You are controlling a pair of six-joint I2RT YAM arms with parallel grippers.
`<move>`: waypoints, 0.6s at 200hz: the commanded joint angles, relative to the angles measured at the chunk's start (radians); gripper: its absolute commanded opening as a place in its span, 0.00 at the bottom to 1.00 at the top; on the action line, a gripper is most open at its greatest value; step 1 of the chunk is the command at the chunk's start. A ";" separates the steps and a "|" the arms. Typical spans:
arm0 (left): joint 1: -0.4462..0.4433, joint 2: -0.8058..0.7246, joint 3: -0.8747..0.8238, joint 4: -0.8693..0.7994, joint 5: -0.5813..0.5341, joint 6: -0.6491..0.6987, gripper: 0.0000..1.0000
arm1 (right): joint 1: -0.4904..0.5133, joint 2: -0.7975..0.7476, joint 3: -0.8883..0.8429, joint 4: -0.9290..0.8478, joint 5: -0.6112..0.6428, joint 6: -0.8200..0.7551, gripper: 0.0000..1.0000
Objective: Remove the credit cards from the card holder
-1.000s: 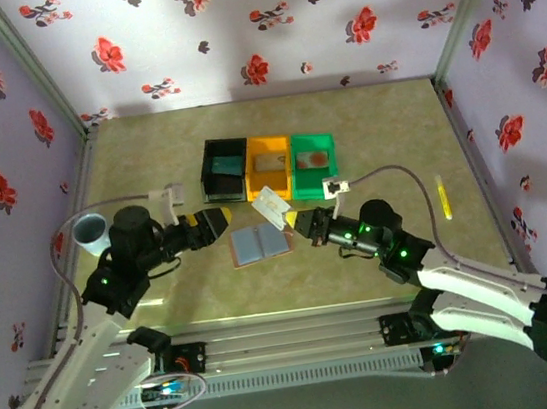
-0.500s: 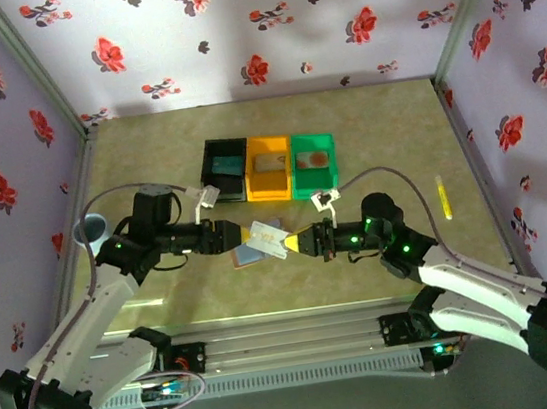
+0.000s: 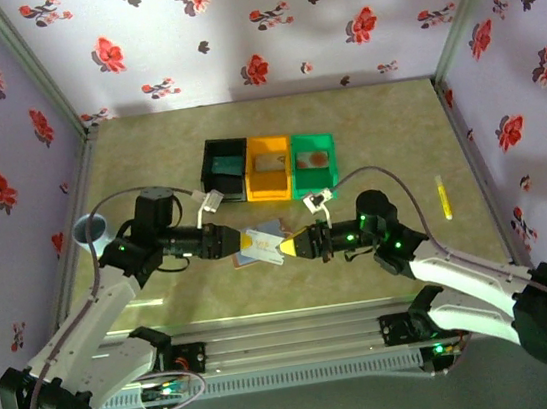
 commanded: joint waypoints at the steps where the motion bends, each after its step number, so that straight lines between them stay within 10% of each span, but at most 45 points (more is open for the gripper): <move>1: 0.009 -0.020 -0.017 0.045 0.053 -0.013 0.42 | -0.005 0.012 0.032 0.052 -0.033 0.014 0.00; 120: 0.007 -0.037 -0.042 0.115 0.095 -0.055 0.00 | -0.006 0.013 0.040 0.033 -0.028 0.004 0.00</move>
